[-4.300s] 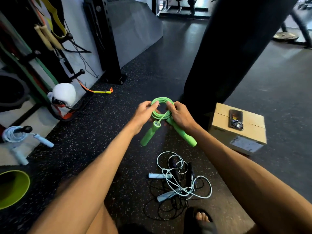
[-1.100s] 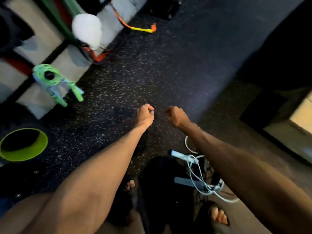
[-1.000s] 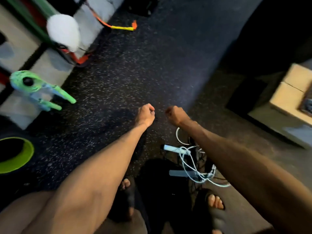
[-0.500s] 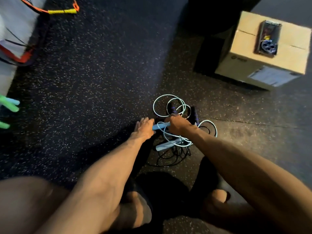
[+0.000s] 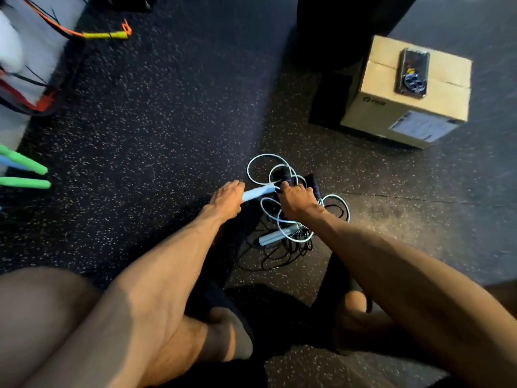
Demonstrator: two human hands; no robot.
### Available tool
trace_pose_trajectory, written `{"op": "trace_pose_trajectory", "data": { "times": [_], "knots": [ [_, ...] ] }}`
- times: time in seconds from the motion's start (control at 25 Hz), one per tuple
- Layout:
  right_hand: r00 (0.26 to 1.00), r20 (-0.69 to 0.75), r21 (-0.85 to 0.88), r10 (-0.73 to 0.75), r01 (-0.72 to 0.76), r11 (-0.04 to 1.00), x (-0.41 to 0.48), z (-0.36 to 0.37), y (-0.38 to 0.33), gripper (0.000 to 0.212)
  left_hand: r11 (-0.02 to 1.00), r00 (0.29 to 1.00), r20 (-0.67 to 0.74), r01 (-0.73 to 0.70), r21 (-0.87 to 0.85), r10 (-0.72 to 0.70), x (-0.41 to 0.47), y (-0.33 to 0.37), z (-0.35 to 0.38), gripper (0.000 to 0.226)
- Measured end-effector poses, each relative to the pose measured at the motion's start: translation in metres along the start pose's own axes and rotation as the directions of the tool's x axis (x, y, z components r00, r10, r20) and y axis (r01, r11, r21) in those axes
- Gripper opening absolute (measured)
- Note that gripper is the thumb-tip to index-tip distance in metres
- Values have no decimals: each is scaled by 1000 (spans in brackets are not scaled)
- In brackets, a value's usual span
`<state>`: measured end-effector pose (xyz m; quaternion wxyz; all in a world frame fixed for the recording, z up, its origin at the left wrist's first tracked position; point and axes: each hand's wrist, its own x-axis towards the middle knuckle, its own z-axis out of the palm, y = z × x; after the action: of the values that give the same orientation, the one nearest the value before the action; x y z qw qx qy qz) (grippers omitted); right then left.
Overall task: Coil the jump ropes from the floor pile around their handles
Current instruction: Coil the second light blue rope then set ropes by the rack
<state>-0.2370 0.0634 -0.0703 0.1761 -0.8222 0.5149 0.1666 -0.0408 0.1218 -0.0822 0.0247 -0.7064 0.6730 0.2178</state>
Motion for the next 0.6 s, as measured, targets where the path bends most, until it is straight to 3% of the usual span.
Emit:
{"op": "trace_pose_trajectory", "data": {
  "times": [0.2, 0.32, 0.4, 0.6],
  "knots": [
    [982, -81, 360, 168, -128, 924, -3, -44, -6, 53, 989, 967, -214, -148, -19, 141, 2, -4, -88, 20],
    [940, -298, 515, 168, 10, 857, -14, -84, -9, 66, 973, 926, -304, -232, 10, 224, 0, 8, -133, 19],
    [900, -392, 642, 190, 119, 757, -24, -115, -12, 55, 967, 912, -328, -253, 26, 247, -2, 19, -154, 21],
    [886, -409, 838, 217, 270, 475, -41, -195, -28, 41, 963, 891, -390, -268, -39, 232, -9, 49, -198, 25]
  ]
}}
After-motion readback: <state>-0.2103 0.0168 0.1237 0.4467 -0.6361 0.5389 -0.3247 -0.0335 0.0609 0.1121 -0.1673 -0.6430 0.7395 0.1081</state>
